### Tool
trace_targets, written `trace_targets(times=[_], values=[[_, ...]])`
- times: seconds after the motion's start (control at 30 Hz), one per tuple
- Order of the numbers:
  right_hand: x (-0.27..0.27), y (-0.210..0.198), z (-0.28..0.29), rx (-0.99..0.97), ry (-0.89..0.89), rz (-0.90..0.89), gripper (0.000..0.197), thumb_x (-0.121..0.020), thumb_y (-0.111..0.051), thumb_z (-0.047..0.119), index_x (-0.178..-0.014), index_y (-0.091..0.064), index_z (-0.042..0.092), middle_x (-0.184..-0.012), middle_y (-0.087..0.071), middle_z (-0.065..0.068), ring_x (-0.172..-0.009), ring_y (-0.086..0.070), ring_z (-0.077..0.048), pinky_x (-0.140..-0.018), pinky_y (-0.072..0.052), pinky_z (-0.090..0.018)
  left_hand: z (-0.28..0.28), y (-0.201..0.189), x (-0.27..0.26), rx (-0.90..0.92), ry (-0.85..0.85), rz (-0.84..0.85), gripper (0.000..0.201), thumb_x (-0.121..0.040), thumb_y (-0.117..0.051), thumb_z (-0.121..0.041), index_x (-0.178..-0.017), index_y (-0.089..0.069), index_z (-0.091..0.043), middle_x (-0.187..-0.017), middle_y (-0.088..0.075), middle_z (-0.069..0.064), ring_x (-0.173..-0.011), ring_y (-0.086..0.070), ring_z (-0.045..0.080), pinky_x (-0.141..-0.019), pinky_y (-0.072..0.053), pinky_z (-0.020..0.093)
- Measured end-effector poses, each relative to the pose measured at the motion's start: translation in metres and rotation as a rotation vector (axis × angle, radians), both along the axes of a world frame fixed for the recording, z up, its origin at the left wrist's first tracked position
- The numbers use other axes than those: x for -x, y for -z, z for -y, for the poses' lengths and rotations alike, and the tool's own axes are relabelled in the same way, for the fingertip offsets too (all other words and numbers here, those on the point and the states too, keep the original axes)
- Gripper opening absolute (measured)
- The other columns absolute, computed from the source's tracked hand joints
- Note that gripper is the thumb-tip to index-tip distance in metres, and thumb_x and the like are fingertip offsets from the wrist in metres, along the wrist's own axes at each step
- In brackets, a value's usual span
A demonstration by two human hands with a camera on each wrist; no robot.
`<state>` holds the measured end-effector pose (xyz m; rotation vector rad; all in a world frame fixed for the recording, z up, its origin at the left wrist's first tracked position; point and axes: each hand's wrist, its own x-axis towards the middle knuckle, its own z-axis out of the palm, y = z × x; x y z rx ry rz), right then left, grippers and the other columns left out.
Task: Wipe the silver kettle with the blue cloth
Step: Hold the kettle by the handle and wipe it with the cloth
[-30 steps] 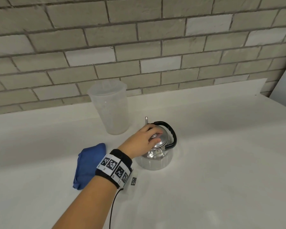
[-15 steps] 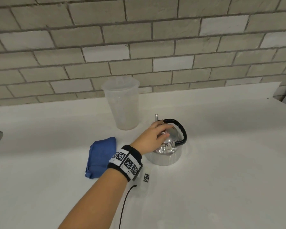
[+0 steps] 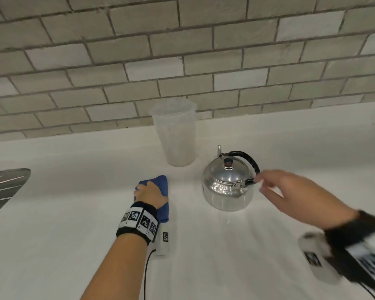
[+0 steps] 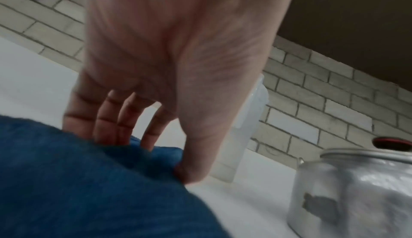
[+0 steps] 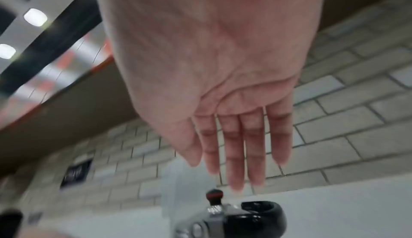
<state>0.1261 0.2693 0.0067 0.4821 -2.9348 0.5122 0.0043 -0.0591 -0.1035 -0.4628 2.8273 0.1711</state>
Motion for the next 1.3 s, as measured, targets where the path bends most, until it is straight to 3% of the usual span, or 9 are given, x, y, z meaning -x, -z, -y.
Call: trace_targets(times=[0.13,0.3,0.4,0.47,0.53,0.7,0.8,1.03,1.3], values=[[0.059,0.017,0.023,-0.458,0.164,-0.054,0.041,-0.087,-0.051,0.018,-0.127,-0.047,0.02,-0.124,-0.048,-0.005,-0.114,-0.05,-0.024,-0.093,-0.041,-0.036,0.006,0.001,0.002,-0.052,0.102,-0.041,0.045,-0.093,-0.062,-0.023,-0.131,-0.051,-0.001,-0.131,-0.059,0.019,-0.119,-0.059,0.032,-0.096,-0.049,0.038],[0.077,0.024,0.014,-0.671,0.135,-0.021,0.044,-0.089,-0.058,0.026,-0.131,-0.047,0.021,-0.146,-0.026,-0.01,-0.138,-0.025,-0.028,-0.103,-0.037,-0.04,0.01,-0.023,0.0,-0.579,0.043,-0.164,0.018,-0.099,-0.052,-0.022,-0.09,-0.054,-0.005,-0.095,-0.058,0.016,-0.085,-0.054,0.025,-0.074,-0.043,0.032],[0.081,0.02,0.004,-0.733,-0.034,0.013,0.042,-0.091,-0.055,0.039,-0.131,-0.051,0.029,-0.148,-0.028,-0.006,-0.143,-0.017,-0.025,-0.108,-0.031,-0.04,-0.014,-0.044,0.001,-0.879,0.031,-0.344,0.018,-0.099,-0.052,-0.021,-0.112,-0.05,-0.009,-0.103,-0.059,0.013,-0.091,-0.057,0.025,-0.076,-0.047,0.032],[0.084,0.01,-0.002,-0.736,-0.12,0.035,0.04,-0.092,-0.052,0.044,-0.13,-0.052,0.032,-0.142,-0.036,0.001,-0.141,-0.023,-0.02,-0.113,-0.022,-0.041,-0.039,-0.047,0.011,-0.976,0.098,-0.351,0.043,-0.097,-0.053,-0.028,-0.136,-0.041,-0.015,-0.11,-0.059,0.012,-0.098,-0.059,0.024,-0.079,-0.049,0.029],[0.087,-0.004,-0.005,-0.727,-0.191,0.022,0.036,-0.092,-0.049,0.048,-0.124,-0.055,0.033,-0.133,-0.044,0.007,-0.14,-0.025,-0.016,-0.117,-0.012,-0.044,-0.07,-0.037,0.02,-0.994,0.205,-0.216,0.068,-0.088,-0.053,-0.05,-0.149,-0.035,-0.025,-0.134,-0.051,0.012,-0.119,-0.055,0.025,-0.103,-0.047,0.037],[0.103,-0.026,0.003,-0.673,-0.391,-0.038,0.027,-0.09,-0.053,0.045,-0.113,-0.058,0.031,-0.122,-0.046,0.01,-0.143,-0.019,-0.014,-0.118,0.007,-0.051,-0.115,0.001,0.031,-1.142,0.159,-0.347,0.036,-0.1,-0.041,-0.053,-0.13,-0.053,-0.035,-0.131,-0.043,0.006,-0.131,-0.043,0.023,-0.121,-0.027,0.041],[0.113,-0.03,0.016,-0.646,-0.491,-0.036,0.03,-0.088,-0.055,0.046,-0.113,-0.058,0.03,-0.12,-0.047,0.008,-0.137,-0.028,-0.014,-0.116,0.012,-0.05,-0.117,0.014,0.042,-1.463,0.067,-0.223,0.061,-0.091,-0.053,-0.061,-0.136,-0.059,-0.02,-0.141,-0.058,0.01,-0.133,-0.054,0.029,-0.119,-0.033,0.049],[0.126,-0.021,0.048,-0.496,-0.595,-0.093,0.039,-0.088,-0.051,0.054,-0.115,-0.054,0.026,-0.1,-0.043,0.01,-0.108,-0.038,-0.014,-0.116,-0.015,-0.039,-0.104,0.013,0.047,-1.724,-0.202,-0.196,0.061,-0.085,-0.068,-0.04,-0.128,-0.064,0.004,-0.13,-0.061,0.034,-0.125,-0.057,0.048,-0.114,-0.037,0.059],[0.13,0.0,0.091,-0.335,-0.469,-0.153,0.04,-0.084,-0.047,0.065,-0.104,-0.054,0.031,-0.091,-0.049,0.014,-0.088,-0.034,-0.009,-0.086,-0.034,-0.036,-0.087,-0.005,0.014,-1.858,-0.254,-0.227,0.032,-0.101,-0.045,-0.023,-0.09,-0.069,-0.005,-0.077,-0.069,0.014,-0.067,-0.069,0.022,-0.066,-0.056,0.028]])
